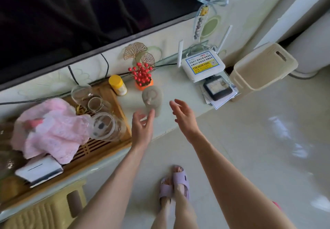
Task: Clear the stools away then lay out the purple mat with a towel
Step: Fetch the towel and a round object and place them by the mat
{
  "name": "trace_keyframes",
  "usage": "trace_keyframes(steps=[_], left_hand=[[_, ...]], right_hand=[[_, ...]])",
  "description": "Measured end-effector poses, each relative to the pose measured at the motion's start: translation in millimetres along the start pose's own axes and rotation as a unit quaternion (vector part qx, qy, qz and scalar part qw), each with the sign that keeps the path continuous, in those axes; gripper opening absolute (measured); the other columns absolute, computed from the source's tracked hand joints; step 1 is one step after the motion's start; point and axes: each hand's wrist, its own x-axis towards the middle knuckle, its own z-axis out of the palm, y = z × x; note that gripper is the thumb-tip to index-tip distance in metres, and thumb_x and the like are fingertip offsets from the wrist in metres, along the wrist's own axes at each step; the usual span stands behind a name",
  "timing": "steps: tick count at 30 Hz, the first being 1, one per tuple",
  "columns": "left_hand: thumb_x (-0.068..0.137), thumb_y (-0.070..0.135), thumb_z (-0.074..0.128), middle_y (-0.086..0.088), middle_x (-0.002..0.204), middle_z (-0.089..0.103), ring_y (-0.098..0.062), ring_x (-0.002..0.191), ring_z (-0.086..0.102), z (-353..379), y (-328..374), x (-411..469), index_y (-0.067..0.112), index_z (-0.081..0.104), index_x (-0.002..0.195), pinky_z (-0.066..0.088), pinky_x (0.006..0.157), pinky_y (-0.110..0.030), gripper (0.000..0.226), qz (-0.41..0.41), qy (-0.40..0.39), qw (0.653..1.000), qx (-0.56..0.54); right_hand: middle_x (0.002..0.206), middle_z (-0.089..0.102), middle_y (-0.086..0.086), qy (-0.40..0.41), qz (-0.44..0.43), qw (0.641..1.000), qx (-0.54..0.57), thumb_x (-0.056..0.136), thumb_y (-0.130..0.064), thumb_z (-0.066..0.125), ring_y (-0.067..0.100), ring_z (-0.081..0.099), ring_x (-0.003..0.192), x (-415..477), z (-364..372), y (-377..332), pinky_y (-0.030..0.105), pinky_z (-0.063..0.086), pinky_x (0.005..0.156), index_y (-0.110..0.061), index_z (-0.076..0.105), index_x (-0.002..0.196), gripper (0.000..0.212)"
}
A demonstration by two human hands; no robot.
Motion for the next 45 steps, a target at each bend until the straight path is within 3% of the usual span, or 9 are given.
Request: trace_keyframes(steps=[3, 6, 11, 14, 18, 21, 29, 37, 45], left_hand=[[0.089, 0.045, 0.058, 0.000, 0.120, 0.056, -0.004, 0.088, 0.057, 2, 4, 21, 0.014, 0.044, 0.128, 0.043, 0.072, -0.015, 0.052, -0.013, 0.000, 1.000, -0.004], [0.089, 0.049, 0.054, -0.001, 0.134, 0.050, -0.012, 0.106, 0.054, 7, 4, 45, 0.018, 0.036, 0.139, 0.046, 0.096, -0.037, 0.061, -0.028, -0.024, 0.999, -0.020], [0.087, 0.057, 0.050, 0.002, 0.134, 0.055, -0.014, 0.115, 0.055, 15, 1, 65, 0.026, 0.043, 0.135, 0.044, 0.101, -0.044, 0.058, -0.034, -0.052, 0.997, -0.044], [0.084, 0.060, 0.047, 0.009, 0.120, 0.063, -0.014, 0.113, 0.057, 20, -1, 64, 0.044, 0.057, 0.111, 0.046, 0.099, -0.046, 0.033, -0.029, -0.054, 0.997, -0.056], [0.079, 0.063, 0.047, 0.010, 0.118, 0.064, -0.015, 0.113, 0.058, 26, 0, 52, 0.045, 0.059, 0.109, 0.046, 0.099, -0.049, 0.036, -0.019, -0.041, 0.997, -0.054], [0.078, 0.064, 0.047, 0.008, 0.120, 0.064, -0.015, 0.113, 0.058, 38, 3, 39, 0.038, 0.057, 0.118, 0.047, 0.098, -0.048, 0.048, 0.000, -0.044, 0.998, -0.050], [0.080, 0.056, 0.050, 0.002, 0.117, 0.066, -0.014, 0.110, 0.062, 131, 6, -32, 0.023, 0.057, 0.124, 0.048, 0.097, -0.047, 0.055, 0.035, -0.176, 0.984, -0.012], [0.077, 0.057, 0.050, -0.007, 0.124, 0.063, -0.022, 0.115, 0.060, 259, -37, -146, 0.015, 0.052, 0.129, 0.045, 0.100, -0.048, 0.066, 0.031, -0.348, 0.935, 0.068], [0.092, 0.041, 0.054, -0.008, 0.125, 0.062, -0.018, 0.116, 0.059, 377, -118, -282, 0.011, 0.052, 0.130, 0.045, 0.102, -0.046, 0.048, 0.016, -0.441, 0.888, 0.128]], right_hand=[[0.131, 0.057, 0.003, -0.011, -0.013, 0.999, -0.031, 0.093, -0.045, 0.053, -0.014, 0.054, 0.088, 19, 16, -3, 0.020, 0.045, 0.086, -0.020, 0.047, 0.139, 0.052], [0.137, 0.053, 0.001, -0.018, -0.020, 0.998, -0.051, 0.095, -0.044, 0.049, -0.015, 0.052, 0.086, 41, 30, -2, 0.006, 0.042, 0.078, -0.021, 0.042, 0.143, 0.053], [0.133, 0.056, -0.004, -0.060, -0.004, 0.998, -0.008, 0.098, -0.041, 0.044, -0.003, 0.054, 0.103, 61, 42, 1, 0.033, 0.043, 0.101, -0.019, 0.045, 0.140, 0.047], [0.097, 0.063, -0.010, -0.069, -0.034, 0.997, 0.019, 0.100, -0.037, 0.042, 0.007, 0.056, 0.094, 62, 46, 6, 0.043, 0.045, 0.098, -0.021, 0.062, 0.108, 0.027], [0.090, 0.058, 0.001, -0.059, -0.054, 0.996, 0.034, 0.101, -0.033, 0.042, 0.012, 0.052, 0.087, 57, 39, 7, 0.049, 0.047, 0.093, -0.009, 0.062, 0.102, 0.032], [0.090, 0.061, -0.004, -0.051, -0.055, 0.996, 0.046, 0.101, -0.034, 0.042, 0.005, 0.056, 0.087, 48, 23, 9, 0.045, 0.047, 0.093, -0.018, 0.063, 0.100, 0.026], [0.104, 0.066, 0.003, 0.073, -0.040, 0.991, 0.102, 0.100, -0.039, 0.042, 0.024, 0.061, 0.106, 0, -94, 34, 0.046, 0.046, 0.099, -0.023, 0.064, 0.105, 0.028], [0.088, 0.068, -0.018, 0.222, -0.029, 0.951, 0.212, 0.101, -0.034, 0.043, 0.000, 0.061, 0.085, -77, -244, 115, 0.022, 0.049, 0.077, -0.033, 0.066, 0.098, 0.024], [0.087, 0.068, -0.021, 0.307, 0.009, 0.912, 0.272, 0.100, -0.033, 0.044, -0.004, 0.061, 0.085, -159, -389, 232, 0.021, 0.050, 0.079, -0.033, 0.067, 0.096, 0.024]])
